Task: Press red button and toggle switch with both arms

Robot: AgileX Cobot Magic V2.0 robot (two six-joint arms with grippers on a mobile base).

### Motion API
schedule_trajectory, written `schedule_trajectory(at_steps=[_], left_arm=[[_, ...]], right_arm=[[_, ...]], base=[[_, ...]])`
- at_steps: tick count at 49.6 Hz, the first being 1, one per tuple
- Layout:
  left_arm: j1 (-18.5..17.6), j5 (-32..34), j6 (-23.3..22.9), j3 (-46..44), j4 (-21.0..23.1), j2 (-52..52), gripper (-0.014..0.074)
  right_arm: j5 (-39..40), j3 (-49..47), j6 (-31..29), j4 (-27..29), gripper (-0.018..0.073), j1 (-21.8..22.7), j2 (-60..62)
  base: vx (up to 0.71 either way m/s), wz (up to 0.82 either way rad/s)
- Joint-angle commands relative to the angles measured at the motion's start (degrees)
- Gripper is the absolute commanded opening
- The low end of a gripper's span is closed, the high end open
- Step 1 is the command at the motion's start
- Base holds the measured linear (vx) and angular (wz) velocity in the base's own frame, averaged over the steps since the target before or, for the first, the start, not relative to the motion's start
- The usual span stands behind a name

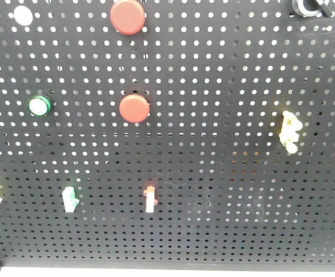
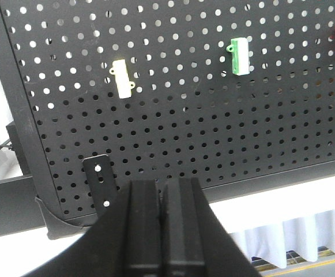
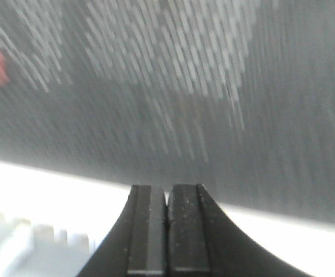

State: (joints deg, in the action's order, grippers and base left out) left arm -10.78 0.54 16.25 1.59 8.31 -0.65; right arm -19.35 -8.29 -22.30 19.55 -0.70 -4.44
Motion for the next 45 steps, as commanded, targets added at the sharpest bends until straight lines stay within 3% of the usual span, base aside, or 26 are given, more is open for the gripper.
schedule_trajectory(at_steps=[1, 4, 8, 14, 17, 34, 45], left_arm=[[0.1, 4.3, -0.5, 1.9, 0.1, -1.0, 0.0002], [0.1, 4.3, -0.5, 1.9, 0.1, -1.0, 0.0002], [0.1, 4.3, -0.5, 1.9, 0.1, -1.0, 0.0002], [0.1, 4.3, -0.5, 1.9, 0.1, -1.0, 0.0002], [0.1, 4.3, -0.5, 1.9, 0.1, -1.0, 0.0002], [0.1, 4.3, -0.5, 1.9, 0.1, -1.0, 0.0002], [0.1, 4.2, -0.5, 1.9, 0.1, -1.0, 0.0002]], right_arm=[[6.7, 1.2, 19.1, -16.9, -0.0003, 0.4, -0.9], [10.1, 3.2, 26.4, -25.2, -0.0003, 0.4, -0.9], [13.9, 6.3, 30.2, -29.6, -0.0003, 0.4, 0.2], [17.7, 10.8, 30.0, -28.5, -0.0003, 0.4, 4.5], [14.7, 10.7, 30.0, -27.4, -0.0003, 0.5, 6.1], [14.7, 10.7, 30.2, -26.0, -0.0003, 5.5, 6.0], [14.7, 10.7, 30.2, -26.0, -0.0003, 6.1, 6.0]], base=[[0.0, 0.0], [0.0, 0.0], [0.0, 0.0], [0.0, 0.0], [0.0, 0.0], [0.0, 0.0], [0.0, 0.0]])
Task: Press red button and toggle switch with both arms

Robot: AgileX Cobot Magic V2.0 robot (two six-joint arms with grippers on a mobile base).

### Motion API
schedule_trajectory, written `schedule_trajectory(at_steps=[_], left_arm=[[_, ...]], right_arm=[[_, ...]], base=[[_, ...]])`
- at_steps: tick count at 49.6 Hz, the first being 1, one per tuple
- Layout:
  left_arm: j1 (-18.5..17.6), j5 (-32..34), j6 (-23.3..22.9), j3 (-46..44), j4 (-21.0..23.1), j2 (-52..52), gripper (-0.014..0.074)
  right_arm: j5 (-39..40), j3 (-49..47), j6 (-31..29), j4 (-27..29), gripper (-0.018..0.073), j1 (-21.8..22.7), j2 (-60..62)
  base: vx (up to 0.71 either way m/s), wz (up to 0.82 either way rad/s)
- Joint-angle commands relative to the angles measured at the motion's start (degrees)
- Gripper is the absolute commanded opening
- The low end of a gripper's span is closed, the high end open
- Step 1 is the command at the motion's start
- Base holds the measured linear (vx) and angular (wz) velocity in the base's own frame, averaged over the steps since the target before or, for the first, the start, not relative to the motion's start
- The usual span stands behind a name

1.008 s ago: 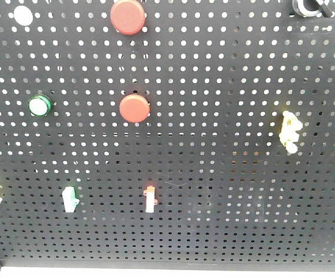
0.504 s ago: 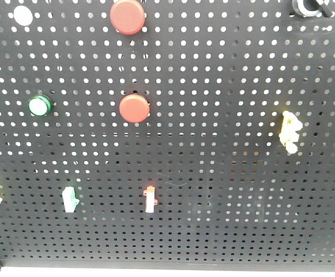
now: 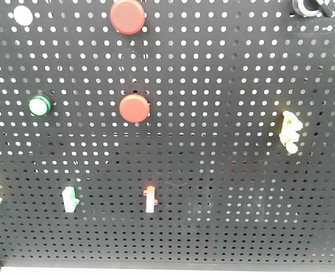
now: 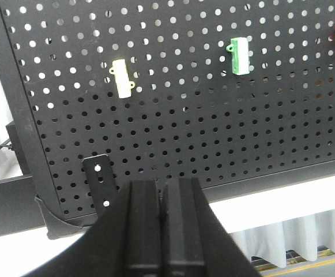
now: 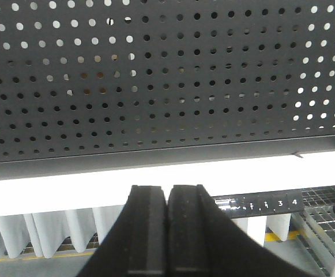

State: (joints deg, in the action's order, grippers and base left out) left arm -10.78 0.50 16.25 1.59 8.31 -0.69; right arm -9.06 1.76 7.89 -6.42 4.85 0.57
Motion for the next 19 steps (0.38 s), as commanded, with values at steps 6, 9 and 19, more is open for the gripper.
schedule_trajectory(at_steps=[6, 9, 19], left_arm=[[0.1, 4.2, -0.5, 1.9, 0.1, -0.9, 0.0002], [0.1, 4.2, -0.5, 1.9, 0.1, -0.9, 0.0002], [0.1, 4.0, -0.5, 1.9, 0.1, -0.9, 0.0002]], right_arm=[[4.4, 0.6, 0.0, -0.1, -0.0003, 0.5, 1.0], [4.4, 0.6, 0.0, -0.1, -0.0003, 0.5, 1.0], [4.4, 0.6, 0.0, -0.1, -0.0003, 0.5, 1.0]], base=[[0.0, 0.0], [0.0, 0.0], [0.0, 0.0]])
